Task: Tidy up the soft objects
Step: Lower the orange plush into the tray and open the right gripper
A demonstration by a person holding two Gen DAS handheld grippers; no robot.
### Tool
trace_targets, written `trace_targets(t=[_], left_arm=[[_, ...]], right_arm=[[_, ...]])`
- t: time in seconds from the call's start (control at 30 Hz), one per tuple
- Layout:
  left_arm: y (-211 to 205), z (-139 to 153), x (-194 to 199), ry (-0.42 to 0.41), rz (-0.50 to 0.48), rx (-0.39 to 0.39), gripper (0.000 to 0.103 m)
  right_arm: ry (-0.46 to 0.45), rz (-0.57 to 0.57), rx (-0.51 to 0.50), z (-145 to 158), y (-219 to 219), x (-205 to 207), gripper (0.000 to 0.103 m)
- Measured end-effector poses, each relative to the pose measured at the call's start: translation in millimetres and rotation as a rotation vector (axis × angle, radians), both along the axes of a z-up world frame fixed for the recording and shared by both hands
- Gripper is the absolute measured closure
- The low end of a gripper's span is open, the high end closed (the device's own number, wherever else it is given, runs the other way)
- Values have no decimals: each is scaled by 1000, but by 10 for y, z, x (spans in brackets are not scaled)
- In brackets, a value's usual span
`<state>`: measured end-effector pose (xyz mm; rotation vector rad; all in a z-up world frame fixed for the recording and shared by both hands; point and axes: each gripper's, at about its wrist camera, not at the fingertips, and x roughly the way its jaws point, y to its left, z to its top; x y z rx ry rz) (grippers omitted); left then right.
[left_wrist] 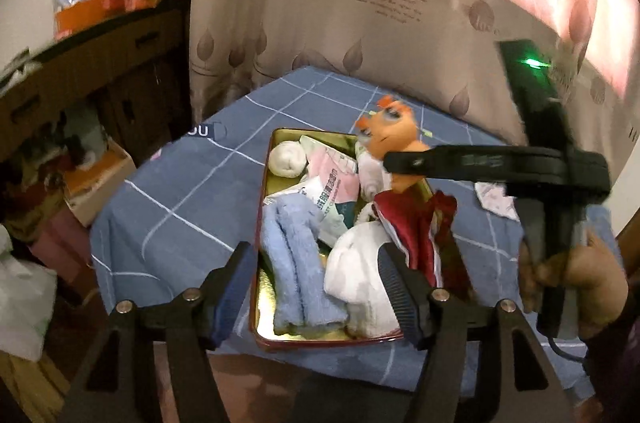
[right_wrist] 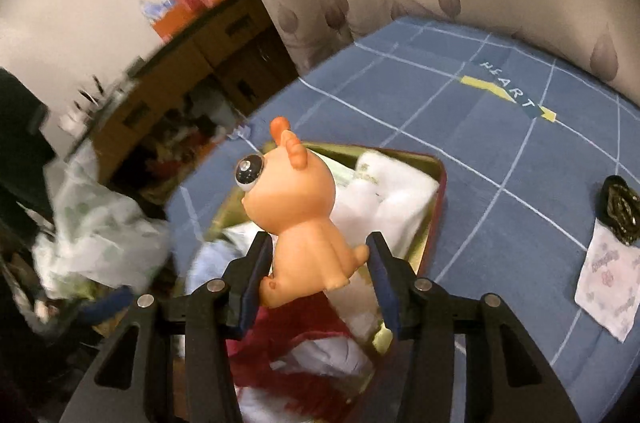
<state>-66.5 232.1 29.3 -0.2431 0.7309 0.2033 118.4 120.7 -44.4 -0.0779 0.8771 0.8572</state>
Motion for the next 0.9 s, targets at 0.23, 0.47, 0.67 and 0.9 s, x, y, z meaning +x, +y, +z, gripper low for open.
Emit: trace_targets(t=[0.23, 0.47, 0.67, 0.9], left_arm=[[-79, -74, 88, 58, -27, 57, 38], [-73, -189, 146, 125, -27, 51, 38], [-90, -226, 175, 151, -22, 70, 38], [-111, -258, 186, 169, -27, 81, 38]], right_arm=[[-50, 4, -92, -83, 151, -82, 56], [-46, 2, -129, -185, 191, -83, 55], [-50, -19, -40, -44, 75, -139, 11], [-119, -51, 71, 156, -255, -349, 10]])
